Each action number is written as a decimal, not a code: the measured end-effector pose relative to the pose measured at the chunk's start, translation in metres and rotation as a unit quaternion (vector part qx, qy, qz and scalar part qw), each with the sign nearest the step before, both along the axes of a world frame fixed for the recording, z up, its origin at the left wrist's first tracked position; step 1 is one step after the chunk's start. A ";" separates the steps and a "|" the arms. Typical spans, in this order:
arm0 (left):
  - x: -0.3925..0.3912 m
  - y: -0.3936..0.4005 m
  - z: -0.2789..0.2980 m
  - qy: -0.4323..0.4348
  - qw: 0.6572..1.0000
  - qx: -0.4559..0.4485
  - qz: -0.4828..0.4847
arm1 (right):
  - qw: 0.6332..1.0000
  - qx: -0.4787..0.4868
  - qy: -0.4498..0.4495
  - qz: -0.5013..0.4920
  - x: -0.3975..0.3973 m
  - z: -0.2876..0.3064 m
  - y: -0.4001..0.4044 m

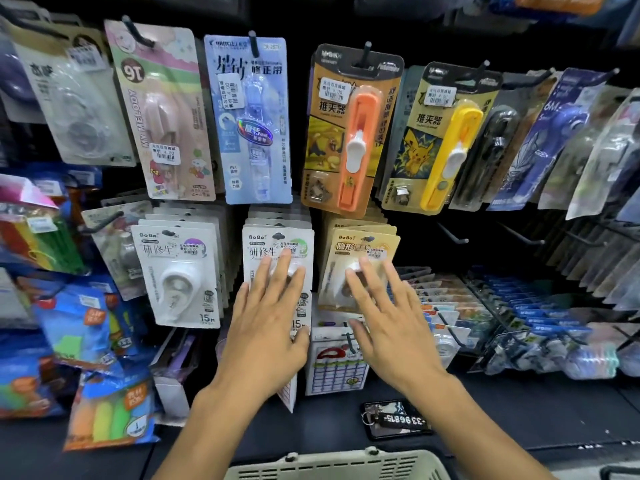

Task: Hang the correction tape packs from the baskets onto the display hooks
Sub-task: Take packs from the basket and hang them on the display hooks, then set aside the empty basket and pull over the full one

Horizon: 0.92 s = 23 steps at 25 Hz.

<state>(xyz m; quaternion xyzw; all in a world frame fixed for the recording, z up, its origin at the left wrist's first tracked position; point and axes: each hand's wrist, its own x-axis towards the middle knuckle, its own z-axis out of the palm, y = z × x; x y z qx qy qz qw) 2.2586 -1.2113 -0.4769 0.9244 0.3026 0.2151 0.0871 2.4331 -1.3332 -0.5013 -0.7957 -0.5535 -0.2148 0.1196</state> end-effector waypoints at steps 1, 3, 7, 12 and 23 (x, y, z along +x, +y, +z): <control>-0.001 -0.001 0.000 0.010 1.000 0.003 0.002 | 1.000 -0.025 0.018 -0.001 0.004 0.003 0.004; -0.005 -0.005 0.001 0.027 1.000 0.007 0.005 | 0.997 -0.063 0.036 -0.007 0.011 0.009 0.010; -0.025 -0.023 -0.005 0.021 1.000 -0.009 -0.001 | 0.998 -0.038 0.052 0.018 0.010 0.006 -0.003; -0.077 -0.071 -0.066 0.109 0.992 -0.069 0.011 | 0.933 0.052 0.354 -0.047 -0.023 -0.093 -0.061; -0.113 -0.117 -0.170 0.191 0.961 -0.199 0.027 | 0.769 -0.126 0.483 -0.399 -0.078 -0.199 -0.169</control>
